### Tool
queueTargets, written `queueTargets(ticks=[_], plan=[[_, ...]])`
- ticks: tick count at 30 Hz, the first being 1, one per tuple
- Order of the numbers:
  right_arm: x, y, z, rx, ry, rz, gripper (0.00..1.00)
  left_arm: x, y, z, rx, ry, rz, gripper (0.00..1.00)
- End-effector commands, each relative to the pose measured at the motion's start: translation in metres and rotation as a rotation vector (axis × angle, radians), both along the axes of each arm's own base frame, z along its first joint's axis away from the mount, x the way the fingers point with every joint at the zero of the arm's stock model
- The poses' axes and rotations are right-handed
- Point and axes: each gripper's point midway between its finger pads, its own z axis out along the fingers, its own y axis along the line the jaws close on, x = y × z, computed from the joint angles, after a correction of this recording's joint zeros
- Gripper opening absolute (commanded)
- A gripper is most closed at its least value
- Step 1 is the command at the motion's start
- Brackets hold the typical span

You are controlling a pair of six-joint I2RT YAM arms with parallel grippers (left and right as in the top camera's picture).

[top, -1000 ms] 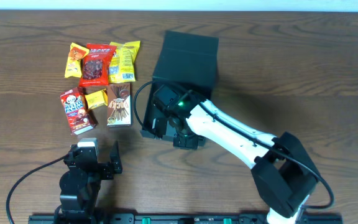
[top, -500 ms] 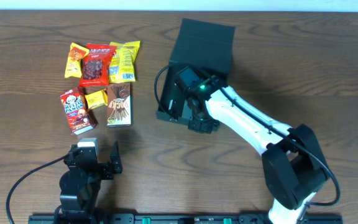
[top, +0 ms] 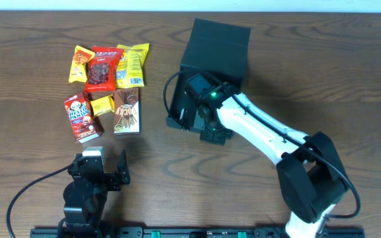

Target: Pack container

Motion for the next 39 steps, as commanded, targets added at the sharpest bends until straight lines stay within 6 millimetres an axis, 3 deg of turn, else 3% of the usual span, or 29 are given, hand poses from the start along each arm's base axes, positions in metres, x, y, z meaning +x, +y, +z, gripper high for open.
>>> queueTargets(ticks=[1, 3, 5, 8, 10, 15, 19, 27, 30, 32, 36, 39], plan=[[0.005, 0.017, 0.047, 0.061, -0.114, -0.011, 0.58, 0.000, 0.002, -0.007, 0.012, 0.011, 0.005, 0.95], [0.015, 0.020, 0.091, 0.107, -0.237, -0.062, 0.62, 0.000, 0.002, -0.007, 0.012, 0.011, 0.005, 0.95], [0.021, 0.020, 0.132, 0.174, -0.343, -0.136, 0.99, 0.000, 0.002, -0.007, 0.012, 0.011, 0.005, 0.95], [0.023, 0.014, 0.172, 0.299, -0.416, -0.255, 0.99, 0.000, 0.002, -0.007, 0.012, 0.011, 0.005, 0.95], [0.028, -0.002, 0.177, 0.332, -0.415, -0.410, 0.99, 0.000, 0.002, -0.007, 0.012, 0.011, 0.005, 0.95], [0.036, -0.058, 0.128, 0.309, -0.259, -0.986, 0.97, 0.000, 0.002, -0.007, 0.012, 0.011, 0.005, 0.95], [0.034, -0.086, 0.083, 0.226, -0.183, -1.248, 0.99, 0.000, 0.002, -0.007, 0.012, 0.011, 0.005, 0.95], [0.042, -0.077, 0.017, 0.122, -0.093, -1.339, 0.95, 0.000, 0.002, -0.007, 0.012, 0.011, 0.005, 0.95], [0.042, -0.079, -0.009, 0.064, -0.064, -1.340, 0.83, 0.000, 0.002, -0.007, 0.012, 0.011, 0.005, 0.95], [0.041, -0.079, -0.021, 0.036, -0.049, -1.315, 0.63, 0.000, 0.002, -0.007, 0.012, 0.011, 0.005, 0.95], [0.047, -0.083, -0.025, 0.020, -0.082, -1.262, 0.39, 0.000, 0.002, -0.007, 0.012, 0.011, 0.005, 0.95], [0.054, -0.091, -0.023, -0.004, -0.134, -1.203, 0.37, 0.000, 0.002, -0.007, 0.012, 0.011, 0.005, 0.95]])
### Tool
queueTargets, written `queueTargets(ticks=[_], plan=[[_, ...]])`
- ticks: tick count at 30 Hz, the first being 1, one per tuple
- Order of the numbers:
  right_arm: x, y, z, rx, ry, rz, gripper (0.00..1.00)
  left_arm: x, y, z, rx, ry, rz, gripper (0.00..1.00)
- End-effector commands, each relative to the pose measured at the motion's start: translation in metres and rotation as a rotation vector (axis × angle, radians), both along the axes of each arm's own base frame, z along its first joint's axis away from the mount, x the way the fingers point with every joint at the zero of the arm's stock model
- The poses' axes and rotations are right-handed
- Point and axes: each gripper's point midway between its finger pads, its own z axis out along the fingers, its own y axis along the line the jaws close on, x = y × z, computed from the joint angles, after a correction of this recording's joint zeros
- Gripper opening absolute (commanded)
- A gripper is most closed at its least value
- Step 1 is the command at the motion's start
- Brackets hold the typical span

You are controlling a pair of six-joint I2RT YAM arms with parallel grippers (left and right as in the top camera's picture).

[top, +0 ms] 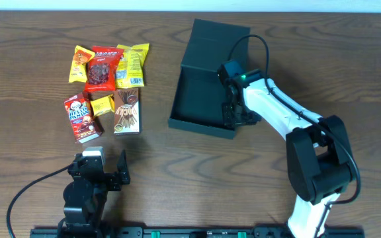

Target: Pack container

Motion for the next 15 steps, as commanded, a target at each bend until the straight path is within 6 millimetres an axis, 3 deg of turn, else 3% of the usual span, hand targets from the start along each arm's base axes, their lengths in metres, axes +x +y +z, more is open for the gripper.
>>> queueTargets(ticks=[1, 9, 15], plan=[[0.008, -0.011, 0.005, -0.068, -0.035, 0.081, 0.36, 0.000, 0.002, -0.007, 0.012, 0.010, 0.005, 0.95], [0.026, -0.024, 0.011, -0.183, -0.084, 0.272, 0.31, 0.000, 0.002, -0.007, 0.012, 0.010, 0.005, 0.95], [0.036, -0.020, 0.012, -0.188, -0.103, 0.409, 0.24, 0.000, 0.002, -0.007, 0.012, 0.010, 0.005, 0.95]])
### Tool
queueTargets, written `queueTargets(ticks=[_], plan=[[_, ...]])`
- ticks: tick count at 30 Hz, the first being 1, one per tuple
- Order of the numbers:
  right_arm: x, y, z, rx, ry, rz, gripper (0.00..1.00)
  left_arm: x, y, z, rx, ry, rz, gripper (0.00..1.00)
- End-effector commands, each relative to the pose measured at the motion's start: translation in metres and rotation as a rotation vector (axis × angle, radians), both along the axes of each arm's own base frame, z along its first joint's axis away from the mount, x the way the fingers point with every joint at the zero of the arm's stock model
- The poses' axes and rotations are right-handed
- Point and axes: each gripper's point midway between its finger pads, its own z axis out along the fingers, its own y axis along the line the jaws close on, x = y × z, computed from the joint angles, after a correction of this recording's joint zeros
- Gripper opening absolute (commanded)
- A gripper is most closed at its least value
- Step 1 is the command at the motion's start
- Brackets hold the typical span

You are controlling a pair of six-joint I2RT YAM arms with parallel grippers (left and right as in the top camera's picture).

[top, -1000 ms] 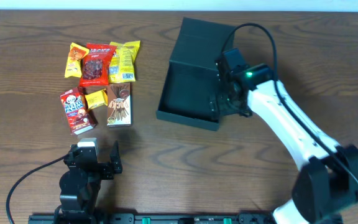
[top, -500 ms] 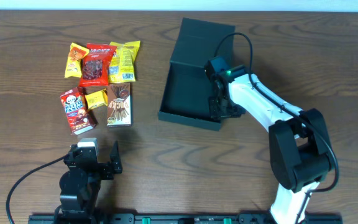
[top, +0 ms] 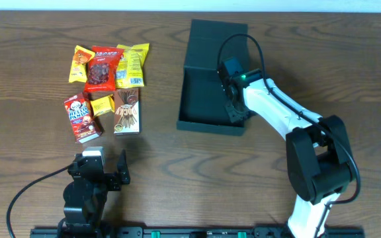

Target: Pack container

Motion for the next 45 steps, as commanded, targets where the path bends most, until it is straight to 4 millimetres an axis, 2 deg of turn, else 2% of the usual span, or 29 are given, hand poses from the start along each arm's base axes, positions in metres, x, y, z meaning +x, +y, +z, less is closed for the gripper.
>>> queueTargets(ticks=[1, 6, 10, 12, 14, 17, 21, 27, 36, 45], plan=[[0.008, -0.003, 0.006, -0.049, -0.011, 0.126, 0.22, 0.000, 0.002, -0.007, 0.012, 0.010, 0.005, 0.95], [0.013, -0.001, 0.007, -0.051, -0.024, 0.174, 0.19, 0.000, 0.002, -0.007, 0.012, 0.010, 0.005, 0.95], [0.016, 0.001, 0.007, -0.048, -0.034, 0.183, 0.31, 0.000, 0.002, -0.007, 0.012, 0.010, 0.005, 0.95], [0.015, 0.000, 0.007, -0.041, -0.040, 0.145, 0.33, 0.000, 0.002, -0.007, 0.012, 0.010, 0.005, 0.95], [0.012, -0.001, 0.006, -0.027, -0.041, 0.065, 0.24, 0.000, 0.002, -0.007, 0.012, 0.010, 0.005, 0.95], [0.000, 0.005, 0.002, 0.035, -0.006, -0.031, 0.02, 0.000, 0.002, -0.007, 0.012, 0.010, 0.005, 0.95], [-0.015, 0.009, -0.001, 0.096, 0.031, -0.198, 0.01, 0.000, 0.002, -0.007, 0.012, 0.010, 0.005, 0.95], [-0.018, 0.013, -0.002, 0.140, 0.020, -0.355, 0.01, 0.000, 0.002, -0.007, 0.012, 0.010, 0.005, 0.95], [-0.013, 0.019, -0.002, 0.172, 0.004, -0.364, 0.01, 0.000, 0.002, -0.007, 0.012, 0.010, 0.005, 0.95], [-0.014, 0.022, -0.002, 0.204, 0.003, -0.447, 0.02, 0.000, 0.002, -0.007, 0.012, 0.010, 0.005, 0.95]])
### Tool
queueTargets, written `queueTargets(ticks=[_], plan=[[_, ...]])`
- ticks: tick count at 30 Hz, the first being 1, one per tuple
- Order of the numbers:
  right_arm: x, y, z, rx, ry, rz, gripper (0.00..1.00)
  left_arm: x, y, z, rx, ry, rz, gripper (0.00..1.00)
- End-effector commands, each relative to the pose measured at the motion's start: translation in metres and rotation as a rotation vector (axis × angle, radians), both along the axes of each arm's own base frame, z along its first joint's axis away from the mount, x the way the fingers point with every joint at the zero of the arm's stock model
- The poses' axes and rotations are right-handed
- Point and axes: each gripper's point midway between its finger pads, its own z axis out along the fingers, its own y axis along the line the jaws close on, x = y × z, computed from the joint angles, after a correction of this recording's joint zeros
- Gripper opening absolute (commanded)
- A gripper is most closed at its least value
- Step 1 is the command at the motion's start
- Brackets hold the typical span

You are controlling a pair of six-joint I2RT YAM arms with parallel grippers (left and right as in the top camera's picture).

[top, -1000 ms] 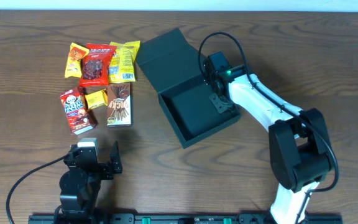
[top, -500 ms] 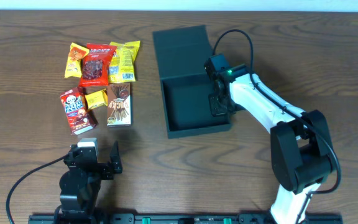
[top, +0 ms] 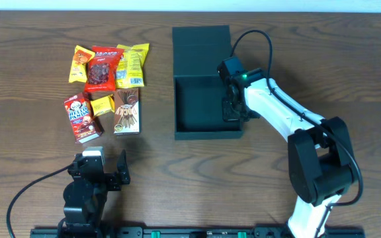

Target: Pack container

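Observation:
An open black container point(top: 204, 106) lies in the middle of the table, squared to its edges, with the lid point(top: 200, 43) folded back behind it. My right gripper point(top: 232, 109) is shut on the container's right wall. Left of it lie the snacks: a red packet point(top: 102, 68), two yellow bags point(top: 79, 64) point(top: 131, 65), a Hello Panda box point(top: 81, 118), a small yellow packet point(top: 102, 104) and a brown Pocky box point(top: 126, 110). My left gripper point(top: 102, 173) rests open near the front edge, below the snacks, with nothing in it.
The right arm point(top: 290, 122) reaches from the front right across to the container. A black cable point(top: 25, 192) trails from the left arm along the front left of the wooden table point(top: 336, 59).
The right gripper has turned the container and shifted it slightly left; it now sits square to the table instead of skewed. The left arm and snacks have not moved.
At first the right gripper was over the container's front left part, with the box tilted and skewed. Then it was at the right wall. The box then stood straighter each time, and now lies square, its interior fully open upward.

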Motion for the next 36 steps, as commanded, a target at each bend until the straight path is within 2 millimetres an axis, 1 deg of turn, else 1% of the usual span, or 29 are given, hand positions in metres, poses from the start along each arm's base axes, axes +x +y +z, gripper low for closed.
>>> queueTargets(ticks=[1, 3, 4, 5, 6, 7, 8, 10, 11, 12, 13, 14, 15, 16, 18, 20, 22, 23, 24, 26, 28, 31, 32, 34, 35, 36], plan=[[0.002, 0.003, -0.001, 0.019, -0.010, -0.058, 0.01, 0.000, 0.002, -0.007, 0.012, 0.010, 0.005, 0.95], [0.002, 0.003, -0.001, 0.019, -0.010, -0.057, 0.01, 0.000, 0.002, -0.007, 0.012, 0.010, 0.005, 0.95], [0.002, 0.003, -0.001, 0.019, -0.011, -0.056, 0.12, 0.000, 0.002, -0.007, 0.012, 0.010, 0.005, 0.95], [0.005, 0.004, -0.001, 0.023, -0.021, -0.033, 0.48, 0.000, 0.002, -0.007, 0.012, 0.010, 0.005, 0.95], [0.009, 0.006, 0.001, 0.025, -0.032, 0.000, 0.74, 0.000, 0.002, -0.007, 0.012, 0.010, 0.005, 0.95], [0.014, 0.008, 0.011, 0.029, -0.036, 0.045, 0.99, 0.000, 0.002, -0.007, 0.012, 0.010, 0.005, 0.95], [0.019, 0.010, 0.028, 0.030, -0.042, 0.070, 0.99, 0.000, 0.002, -0.007, 0.012, 0.010, 0.005, 0.95], [0.031, 0.013, 0.072, 0.040, -0.080, 0.093, 0.99, 0.000, 0.002, -0.007, 0.012, 0.010, 0.005, 0.95], [0.037, 0.016, 0.102, 0.049, -0.114, 0.106, 0.99, 0.000, 0.002, -0.007, 0.012, 0.010, 0.005, 0.95], [0.043, 0.018, 0.139, 0.064, -0.163, 0.114, 0.99, 0.000, 0.002, -0.007, 0.012, 0.010, 0.005, 0.95], [0.046, 0.019, 0.167, 0.080, -0.205, 0.114, 0.99, 0.000, 0.002, -0.007, 0.012, 0.010, 0.005, 0.95], [0.049, 0.022, 0.206, 0.113, -0.275, 0.115, 0.99, 0.000, 0.002, -0.007, 0.012, 0.010, 0.005, 0.95], [0.052, 0.024, 0.233, 0.140, -0.335, 0.116, 0.99, 0.000, 0.002, -0.007, 0.012, 0.010, 0.005, 0.95], [0.053, 0.026, 0.266, 0.176, -0.415, 0.119, 0.99, 0.000, 0.002, -0.007, 0.012, 0.010, 0.005, 0.95], [0.052, 0.027, 0.317, 0.232, -0.546, 0.122, 0.99, 0.000, 0.002, -0.007, 0.012, 0.010, 0.005, 0.95], [0.045, 0.024, 0.357, 0.269, -0.652, 0.128, 0.99, 0.000, 0.002, -0.007, 0.012, 0.010, 0.005, 0.95], [0.034, 0.021, 0.386, 0.276, -0.727, 0.177, 0.99, 0.000, 0.002, -0.007, 0.012, 0.010, 0.005, 0.95], [0.026, 0.019, 0.397, 0.283, -0.754, 0.202, 0.99, 0.000, 0.002, -0.007, 0.012, 0.010, 0.005, 0.95], [0.018, 0.017, 0.407, 0.285, -0.778, 0.225, 0.99, 0.000, 0.002, -0.007, 0.012, 0.010, 0.005, 0.95], [0.005, 0.013, 0.417, 0.259, -0.799, 0.292, 0.99, 0.000, 0.002, -0.007, 0.012, 0.010, 0.005, 0.95], [-0.012, 0.011, 0.415, 0.222, -0.772, 0.382, 0.99, 0.000, 0.002, -0.006, 0.013, 0.010, 0.007, 0.95], [-0.035, 0.012, 0.400, 0.222, -0.677, 0.488, 0.99, 0.001, 0.002, -0.003, 0.010, -0.004, 0.005, 0.95], [-0.042, 0.013, 0.393, 0.229, -0.635, 0.504, 0.99, 0.001, -0.003, -0.004, -0.026, 0.000, -0.010, 0.95], [-0.051, 0.013, 0.381, 0.239, -0.568, 0.513, 0.99, -0.001, -0.017, -0.005, -0.177, 0.024, -0.031, 0.95], [-0.054, 0.014, 0.375, 0.250, -0.538, 0.519, 0.99, -0.004, -0.031, -0.005, -0.340, 0.057, -0.045, 0.95], [-0.056, 0.017, 0.371, 0.263, -0.518, 0.524, 0.99, -0.007, -0.039, -0.005, -0.431, 0.084, -0.054, 0.95]])
